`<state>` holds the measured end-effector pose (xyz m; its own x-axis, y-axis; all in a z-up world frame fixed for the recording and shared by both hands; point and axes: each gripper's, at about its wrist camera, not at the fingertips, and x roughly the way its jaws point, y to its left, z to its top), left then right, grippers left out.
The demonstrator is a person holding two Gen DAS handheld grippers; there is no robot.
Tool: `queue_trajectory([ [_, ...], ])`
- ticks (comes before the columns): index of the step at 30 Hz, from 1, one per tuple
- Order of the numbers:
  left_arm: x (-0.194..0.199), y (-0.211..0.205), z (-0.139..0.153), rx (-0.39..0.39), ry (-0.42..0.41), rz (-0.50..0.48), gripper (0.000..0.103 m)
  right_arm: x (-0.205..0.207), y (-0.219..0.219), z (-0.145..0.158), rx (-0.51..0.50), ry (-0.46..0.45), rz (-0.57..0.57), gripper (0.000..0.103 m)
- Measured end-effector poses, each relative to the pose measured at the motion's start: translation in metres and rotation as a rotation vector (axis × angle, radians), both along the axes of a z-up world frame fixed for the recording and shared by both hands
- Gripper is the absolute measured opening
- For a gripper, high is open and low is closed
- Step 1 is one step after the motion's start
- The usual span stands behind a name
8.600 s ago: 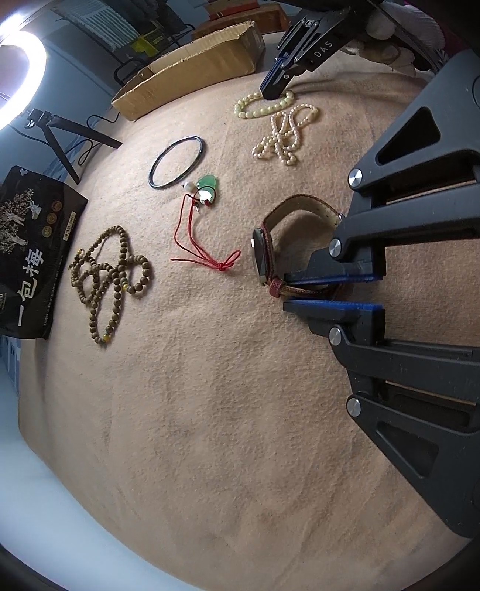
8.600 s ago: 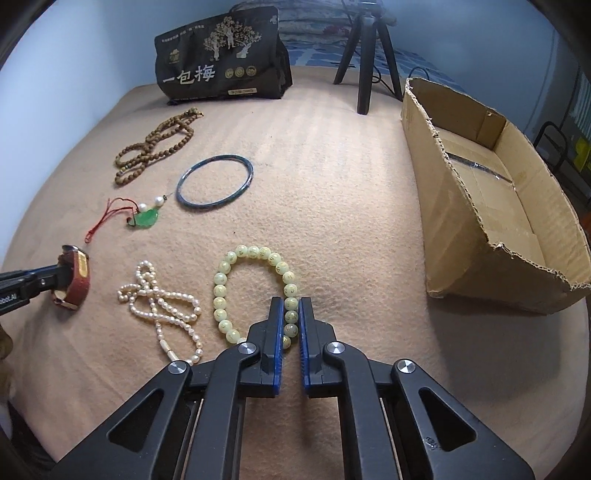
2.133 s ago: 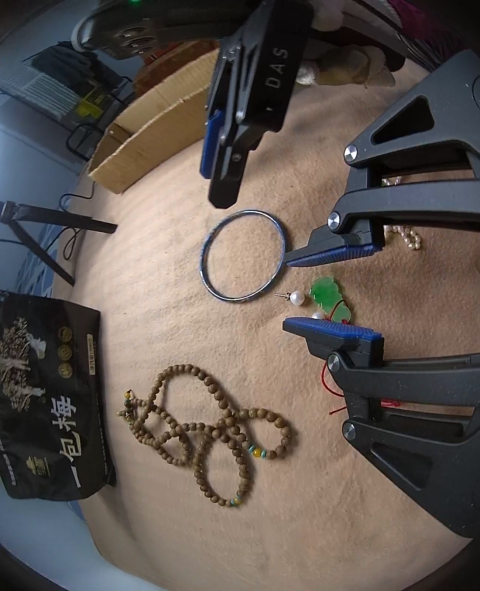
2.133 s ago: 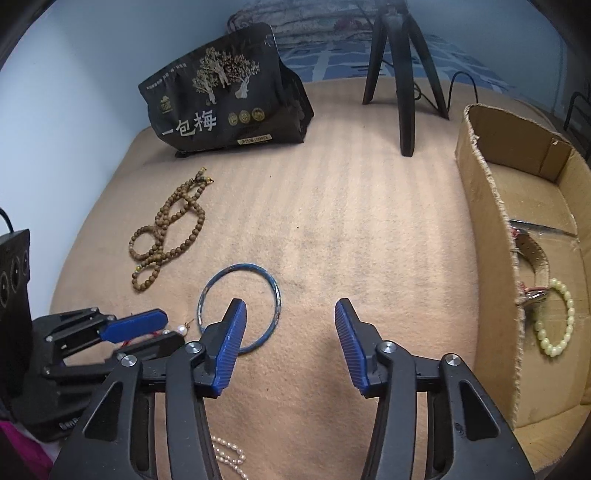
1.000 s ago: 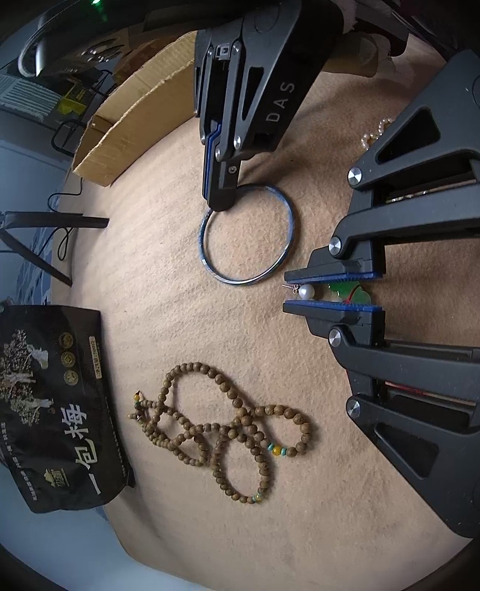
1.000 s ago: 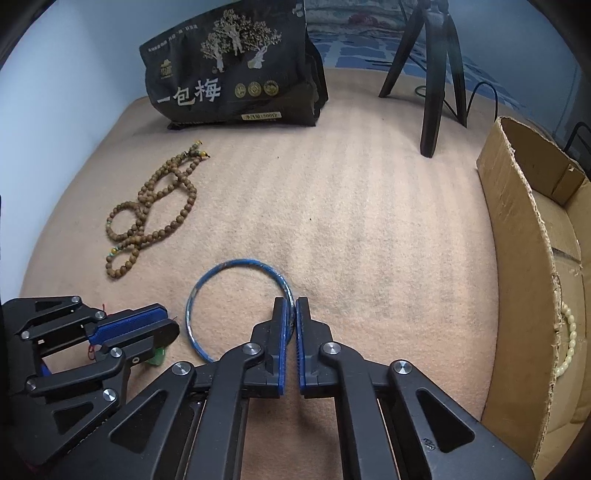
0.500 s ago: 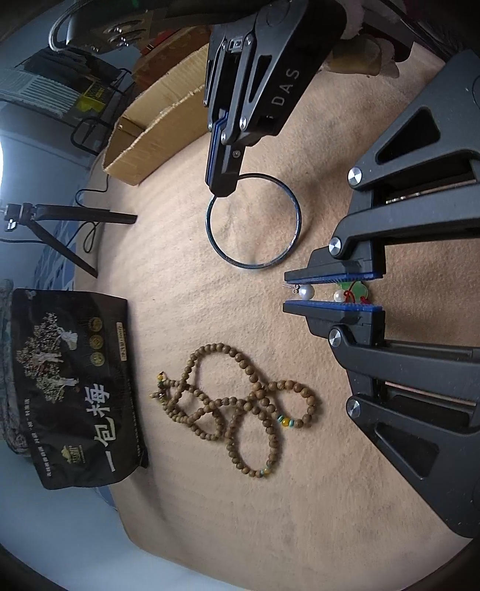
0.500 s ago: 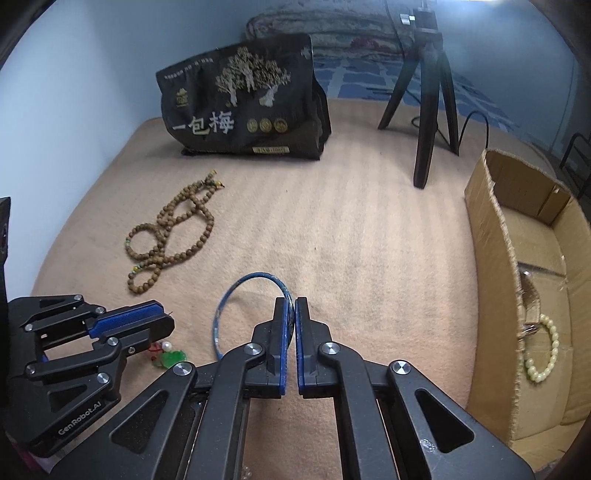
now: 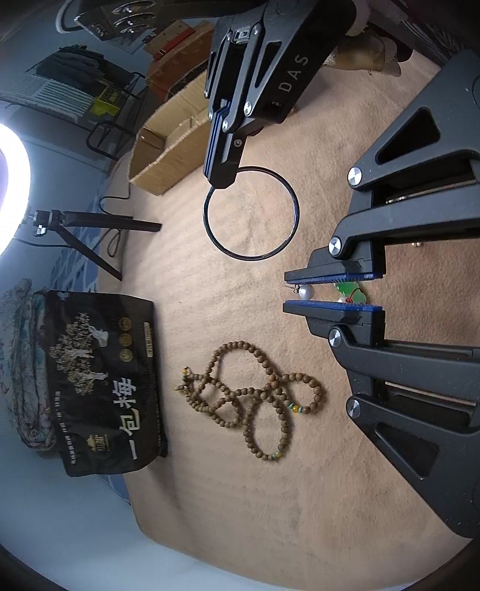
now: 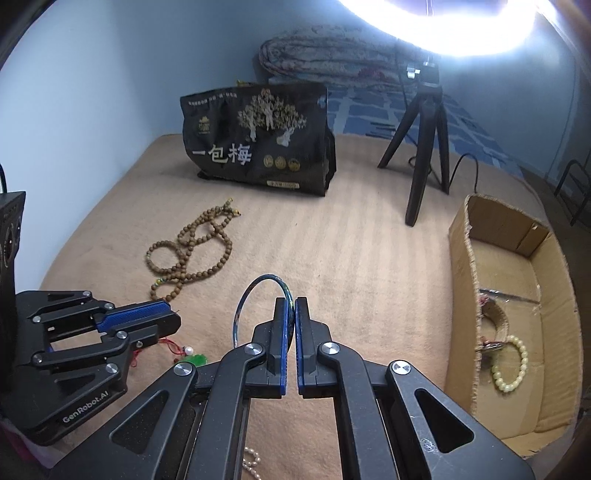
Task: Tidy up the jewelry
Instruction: 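Carry the earring in the left tool while the right tool carries the bangle to the box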
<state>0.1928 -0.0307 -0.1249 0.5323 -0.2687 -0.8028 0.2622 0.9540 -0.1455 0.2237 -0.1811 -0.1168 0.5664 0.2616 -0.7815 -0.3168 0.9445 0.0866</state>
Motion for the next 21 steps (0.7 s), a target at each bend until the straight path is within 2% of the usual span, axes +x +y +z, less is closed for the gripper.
queue_trajectory([
  [9,-0.007,-0.015,0.026,-0.036,-0.048,-0.023,0.007,-0.011,-0.024,0.024,-0.001,-0.066,-0.037,0.002],
  [21,-0.013,-0.059,0.051,-0.075,-0.090,-0.081,0.007,-0.019,-0.090,0.050,-0.002,-0.141,-0.153,0.002],
])
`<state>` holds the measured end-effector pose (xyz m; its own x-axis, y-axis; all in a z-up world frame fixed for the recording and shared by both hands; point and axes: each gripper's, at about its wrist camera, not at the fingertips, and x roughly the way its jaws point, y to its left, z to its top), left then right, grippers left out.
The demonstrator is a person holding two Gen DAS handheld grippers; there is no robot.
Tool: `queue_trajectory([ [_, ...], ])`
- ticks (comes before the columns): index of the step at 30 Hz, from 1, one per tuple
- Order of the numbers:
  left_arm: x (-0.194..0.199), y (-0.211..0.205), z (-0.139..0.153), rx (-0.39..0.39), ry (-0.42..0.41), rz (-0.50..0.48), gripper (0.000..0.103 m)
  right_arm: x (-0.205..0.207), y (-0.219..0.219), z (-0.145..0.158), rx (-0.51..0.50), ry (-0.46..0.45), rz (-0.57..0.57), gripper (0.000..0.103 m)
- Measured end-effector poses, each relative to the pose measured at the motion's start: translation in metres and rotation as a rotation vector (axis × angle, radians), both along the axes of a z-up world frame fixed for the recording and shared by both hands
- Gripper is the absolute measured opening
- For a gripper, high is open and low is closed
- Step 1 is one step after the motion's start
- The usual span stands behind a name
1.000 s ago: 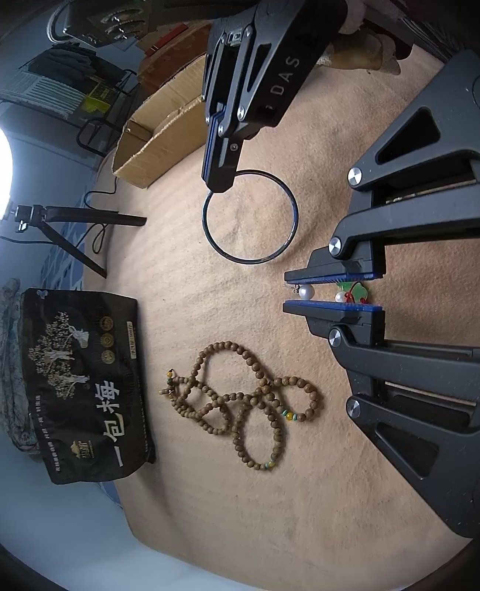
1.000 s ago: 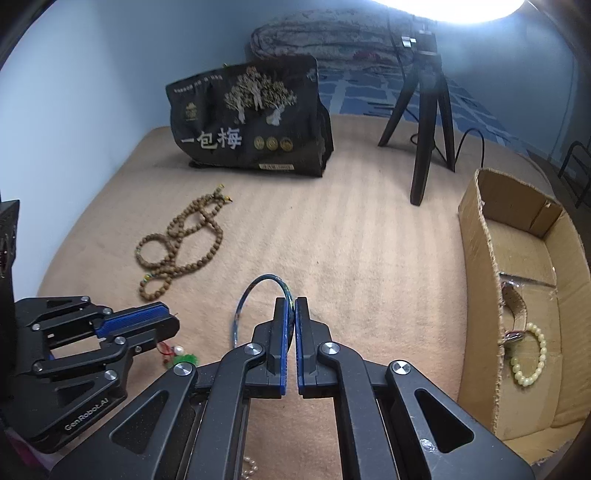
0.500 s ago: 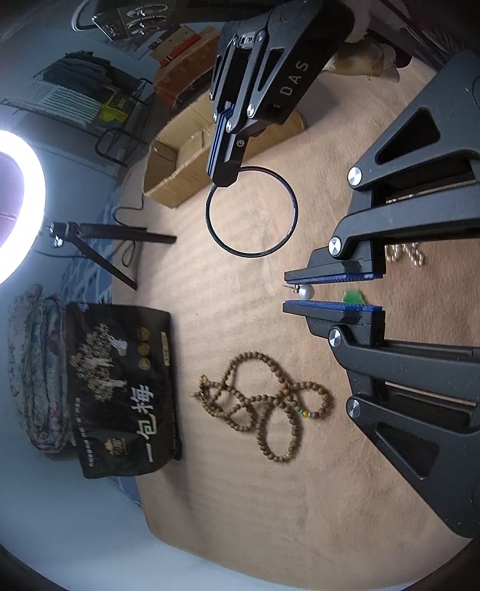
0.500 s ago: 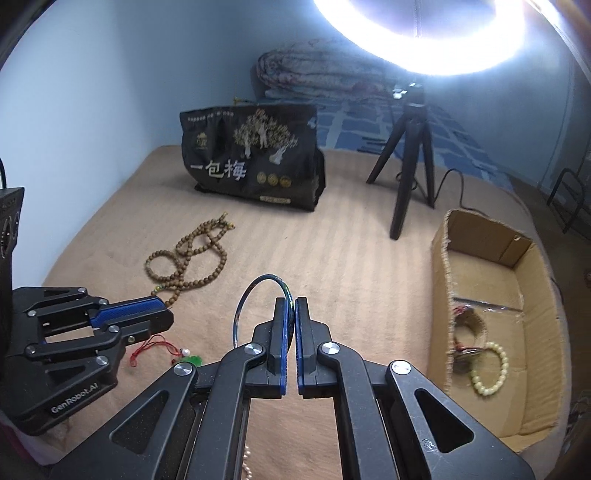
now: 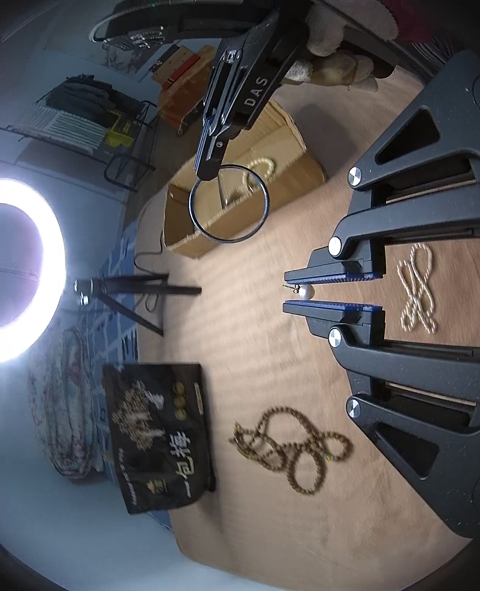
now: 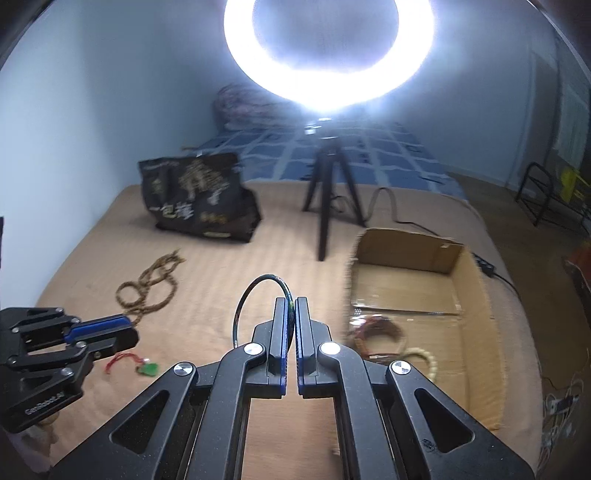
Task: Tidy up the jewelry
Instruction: 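Carry the earring in the left tool while the right tool carries the bangle to the box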
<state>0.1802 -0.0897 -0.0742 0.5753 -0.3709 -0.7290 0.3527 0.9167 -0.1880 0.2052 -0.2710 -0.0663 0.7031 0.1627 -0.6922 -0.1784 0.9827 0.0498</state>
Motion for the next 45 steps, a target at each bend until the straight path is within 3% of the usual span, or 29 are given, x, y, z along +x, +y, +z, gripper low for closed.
queue_trajectory([
  [11,0.002,-0.057,0.014,-0.047,-0.016,-0.071,0.007,-0.004,-0.077,0.009,0.008,-0.028,-0.158,0.002],
  [21,0.006,-0.109,0.005,-0.051,0.001,-0.130,0.006,-0.002,-0.128,-0.001,0.030,-0.005,-0.253,0.002],
  [36,0.011,-0.153,-0.015,-0.056,0.056,-0.186,0.007,0.005,-0.148,-0.018,0.032,0.033,-0.277,0.002],
  [45,0.009,-0.160,-0.016,-0.045,0.040,-0.200,0.007,0.007,-0.146,-0.023,0.041,0.054,-0.259,0.002],
])
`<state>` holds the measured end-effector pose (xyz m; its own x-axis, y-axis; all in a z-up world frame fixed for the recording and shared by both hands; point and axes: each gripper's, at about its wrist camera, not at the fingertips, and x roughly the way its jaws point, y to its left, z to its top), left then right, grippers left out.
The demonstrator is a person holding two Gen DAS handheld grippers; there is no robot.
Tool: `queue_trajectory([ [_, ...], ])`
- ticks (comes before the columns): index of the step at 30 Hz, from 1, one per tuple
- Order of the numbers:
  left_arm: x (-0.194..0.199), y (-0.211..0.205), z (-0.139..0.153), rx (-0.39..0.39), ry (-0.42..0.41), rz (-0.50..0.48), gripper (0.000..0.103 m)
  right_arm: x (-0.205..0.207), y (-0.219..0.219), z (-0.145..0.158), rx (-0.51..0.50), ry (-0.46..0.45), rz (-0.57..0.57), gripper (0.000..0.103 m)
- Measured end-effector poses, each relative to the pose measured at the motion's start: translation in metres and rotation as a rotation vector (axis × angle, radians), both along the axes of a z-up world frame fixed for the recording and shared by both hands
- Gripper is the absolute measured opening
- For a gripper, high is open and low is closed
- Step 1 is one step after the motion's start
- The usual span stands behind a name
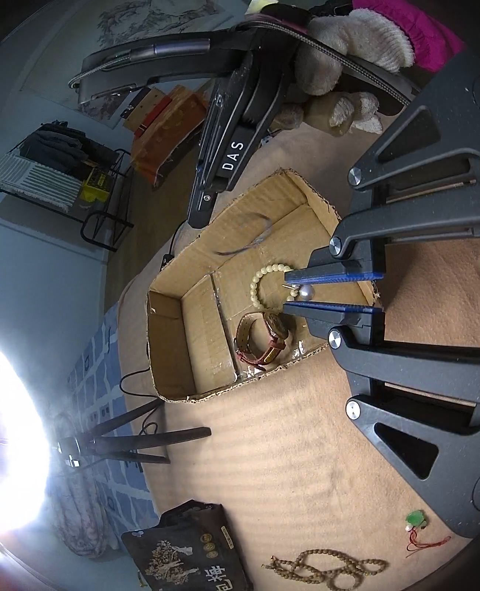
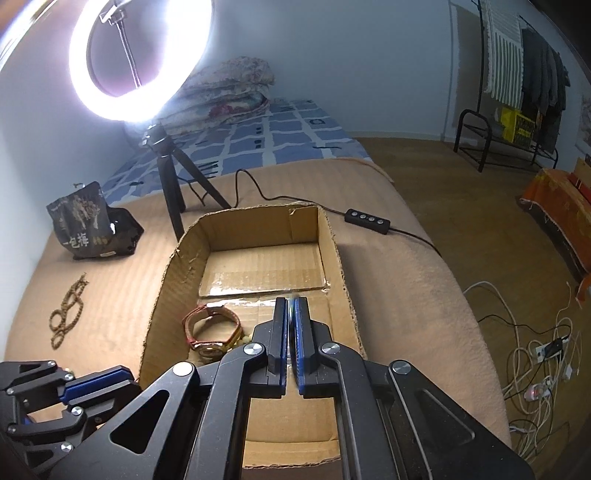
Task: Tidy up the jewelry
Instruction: 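Carry the earring in the left tool while the right tool carries the bangle to the box, then open the left tool over the box while the right tool releases the bangle inside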
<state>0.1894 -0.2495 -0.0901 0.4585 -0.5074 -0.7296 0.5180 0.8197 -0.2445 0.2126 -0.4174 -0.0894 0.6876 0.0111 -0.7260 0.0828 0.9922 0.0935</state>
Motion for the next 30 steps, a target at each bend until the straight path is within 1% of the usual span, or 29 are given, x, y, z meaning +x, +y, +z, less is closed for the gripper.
queue_trajectory([
  [1,0.000,0.000,0.000,0.002,-0.001,-0.002,0.007,0.000,0.001,0.000,0.000,-0.002,0.000,0.002],
  [2,0.000,0.000,0.000,0.006,-0.001,-0.002,0.010,0.000,0.001,0.000,0.000,-0.001,0.001,0.003],
  [3,0.000,0.001,-0.001,0.009,-0.001,0.000,0.016,0.000,0.001,0.000,0.001,-0.001,0.002,0.007],
  [4,0.000,0.001,0.000,0.010,-0.001,0.003,0.037,-0.001,0.002,0.000,0.003,-0.003,0.001,0.018],
  [5,0.000,0.002,0.000,0.010,-0.003,0.010,0.055,-0.001,0.002,0.001,0.004,-0.007,-0.001,0.027],
  [6,-0.001,0.003,0.001,0.005,-0.012,0.017,0.057,-0.002,0.002,0.002,0.005,-0.014,-0.006,0.049],
  [7,-0.002,0.004,0.003,0.002,-0.022,0.020,0.057,-0.003,0.002,0.004,0.008,-0.026,-0.012,0.064],
  [9,-0.002,0.004,0.005,0.011,-0.027,0.020,0.057,-0.005,0.002,0.008,0.013,-0.045,-0.016,0.065],
  [14,-0.005,0.005,0.007,0.025,-0.034,0.019,0.057,-0.004,0.001,0.013,0.013,-0.047,-0.036,0.065],
  [18,-0.008,0.009,0.011,0.030,-0.042,0.018,0.057,-0.007,0.001,0.018,0.013,-0.052,-0.041,0.070],
  [22,-0.013,0.015,0.016,0.040,-0.055,0.020,0.057,-0.012,0.002,0.026,0.023,-0.063,-0.041,0.070],
  [30,-0.024,0.048,0.023,0.077,-0.088,0.042,0.057,-0.030,0.011,0.043,0.044,-0.091,-0.016,0.071],
])
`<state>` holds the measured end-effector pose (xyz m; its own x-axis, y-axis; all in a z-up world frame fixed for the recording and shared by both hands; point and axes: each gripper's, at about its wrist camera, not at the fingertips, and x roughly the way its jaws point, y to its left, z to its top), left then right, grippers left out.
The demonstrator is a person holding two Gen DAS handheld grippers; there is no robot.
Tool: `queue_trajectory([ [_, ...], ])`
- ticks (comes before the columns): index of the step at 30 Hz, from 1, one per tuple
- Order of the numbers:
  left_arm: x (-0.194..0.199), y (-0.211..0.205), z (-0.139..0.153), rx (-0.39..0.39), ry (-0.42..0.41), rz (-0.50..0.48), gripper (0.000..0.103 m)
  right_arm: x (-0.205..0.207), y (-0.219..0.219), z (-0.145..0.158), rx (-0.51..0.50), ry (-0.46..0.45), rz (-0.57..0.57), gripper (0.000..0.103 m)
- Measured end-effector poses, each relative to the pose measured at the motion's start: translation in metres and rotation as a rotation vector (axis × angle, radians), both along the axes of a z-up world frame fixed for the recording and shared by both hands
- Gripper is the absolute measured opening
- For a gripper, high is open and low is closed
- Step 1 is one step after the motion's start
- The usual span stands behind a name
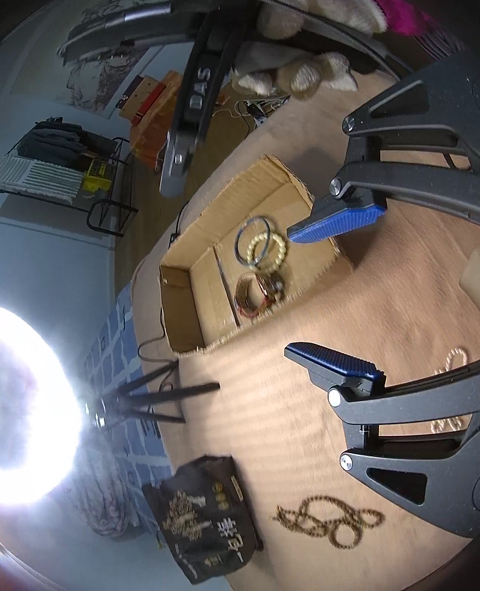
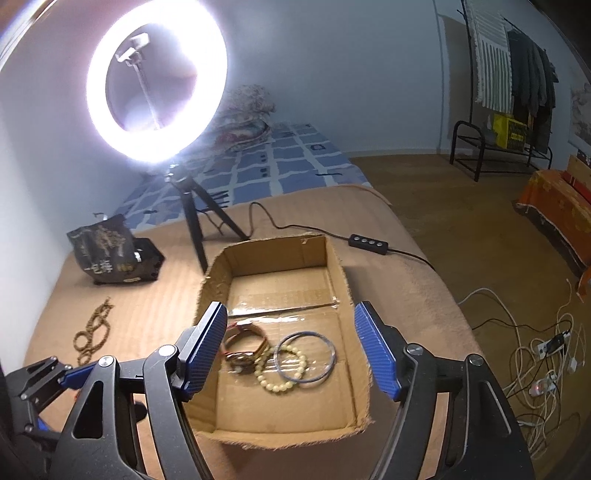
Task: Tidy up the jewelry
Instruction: 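Open the left tool over the box while the right tool releases the bangle inside, then move both open tools back over the jade pendant and pearl necklace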
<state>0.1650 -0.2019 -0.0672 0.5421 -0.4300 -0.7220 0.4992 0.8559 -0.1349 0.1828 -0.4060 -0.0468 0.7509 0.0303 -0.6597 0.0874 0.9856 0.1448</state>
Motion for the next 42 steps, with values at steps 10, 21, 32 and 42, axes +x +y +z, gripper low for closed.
queue_trajectory([
  [10,-0.008,0.066,0.011,0.010,-0.015,0.081,0.057,-0.030,0.030,0.012,0.038,-0.035,0.077,0.072],
  [21,-0.016,0.155,0.013,-0.003,-0.003,0.209,0.057,-0.061,0.096,-0.005,0.068,0.003,0.248,0.072],
  [32,-0.019,0.214,-0.021,0.013,0.081,0.289,0.057,-0.070,0.159,-0.047,0.011,0.110,0.409,0.072],
  [42,-0.009,0.230,-0.067,0.048,0.193,0.319,0.057,-0.069,0.185,-0.086,0.002,0.210,0.489,0.072],
])
